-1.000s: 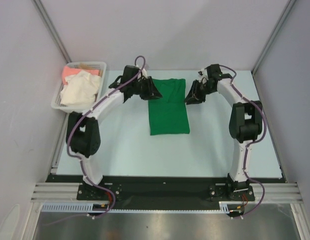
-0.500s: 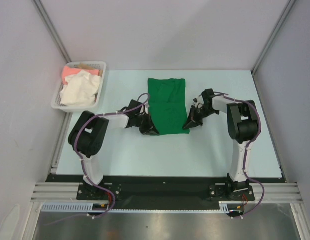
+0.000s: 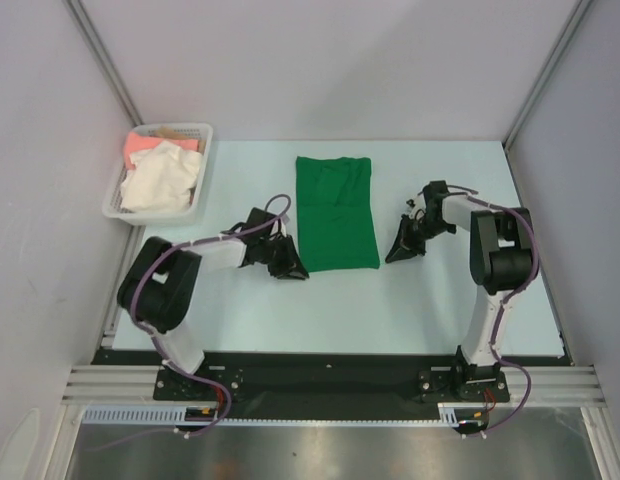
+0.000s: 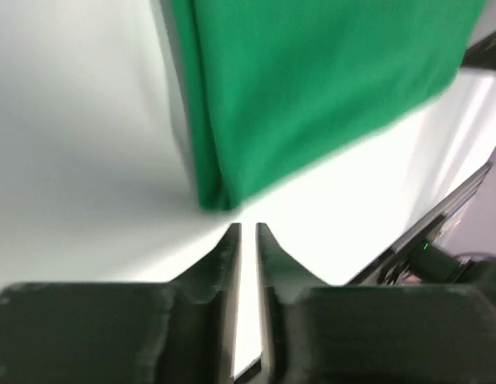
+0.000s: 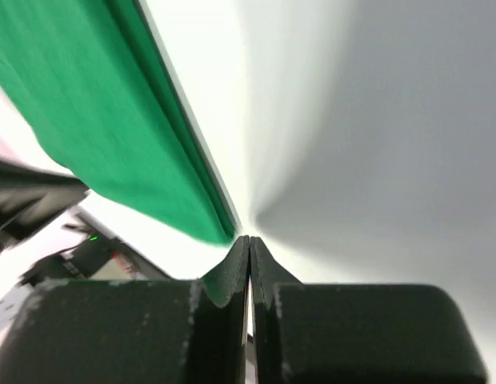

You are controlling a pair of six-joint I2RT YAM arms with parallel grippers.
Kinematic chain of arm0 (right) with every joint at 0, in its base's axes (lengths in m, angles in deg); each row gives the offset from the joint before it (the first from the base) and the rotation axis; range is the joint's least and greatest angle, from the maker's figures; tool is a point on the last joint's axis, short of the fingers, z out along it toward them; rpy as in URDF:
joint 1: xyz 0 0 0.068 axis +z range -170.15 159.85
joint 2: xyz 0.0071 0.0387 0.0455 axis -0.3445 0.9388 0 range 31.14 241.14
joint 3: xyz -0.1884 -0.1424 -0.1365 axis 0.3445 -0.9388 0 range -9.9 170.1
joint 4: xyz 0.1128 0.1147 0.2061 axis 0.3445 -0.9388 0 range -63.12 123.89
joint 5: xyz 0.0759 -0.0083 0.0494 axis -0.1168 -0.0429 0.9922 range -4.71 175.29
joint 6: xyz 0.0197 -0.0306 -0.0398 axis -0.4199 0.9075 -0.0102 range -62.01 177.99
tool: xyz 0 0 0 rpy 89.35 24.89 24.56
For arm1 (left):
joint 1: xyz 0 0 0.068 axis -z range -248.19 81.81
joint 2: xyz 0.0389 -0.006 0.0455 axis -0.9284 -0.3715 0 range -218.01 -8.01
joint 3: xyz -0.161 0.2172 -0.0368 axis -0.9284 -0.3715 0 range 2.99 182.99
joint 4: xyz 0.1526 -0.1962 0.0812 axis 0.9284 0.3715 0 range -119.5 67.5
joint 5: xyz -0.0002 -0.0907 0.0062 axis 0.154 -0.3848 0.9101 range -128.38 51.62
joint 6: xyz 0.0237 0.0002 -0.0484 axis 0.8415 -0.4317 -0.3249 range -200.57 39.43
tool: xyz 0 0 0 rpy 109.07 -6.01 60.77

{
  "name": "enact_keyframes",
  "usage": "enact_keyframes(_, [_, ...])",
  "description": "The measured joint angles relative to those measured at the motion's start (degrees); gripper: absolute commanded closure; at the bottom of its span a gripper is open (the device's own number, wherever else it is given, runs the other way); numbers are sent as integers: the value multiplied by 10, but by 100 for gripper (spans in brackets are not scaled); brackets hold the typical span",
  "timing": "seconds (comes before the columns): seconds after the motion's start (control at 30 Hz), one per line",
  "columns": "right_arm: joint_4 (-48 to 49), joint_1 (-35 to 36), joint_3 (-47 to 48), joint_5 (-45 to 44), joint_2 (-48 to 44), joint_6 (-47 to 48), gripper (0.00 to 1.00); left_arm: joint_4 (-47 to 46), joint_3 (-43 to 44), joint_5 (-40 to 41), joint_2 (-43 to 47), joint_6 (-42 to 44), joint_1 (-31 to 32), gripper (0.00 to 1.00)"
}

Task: Fold and stack the t-shirts
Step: Fold the tshirt

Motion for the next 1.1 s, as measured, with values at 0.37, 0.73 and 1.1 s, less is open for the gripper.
enact_keyframes(0.37, [68, -7, -129, -43, -181, -88, 45, 29, -47, 66, 237, -73, 29, 43])
enact_keyframes(0.73, [421, 75, -384, -92, -264, -455, 44, -278, -321, 176, 231, -433, 35, 44])
enact_keyframes(1.1, [559, 101, -445, -216, -267, -613, 55, -485, -331, 272, 116, -589, 91, 44])
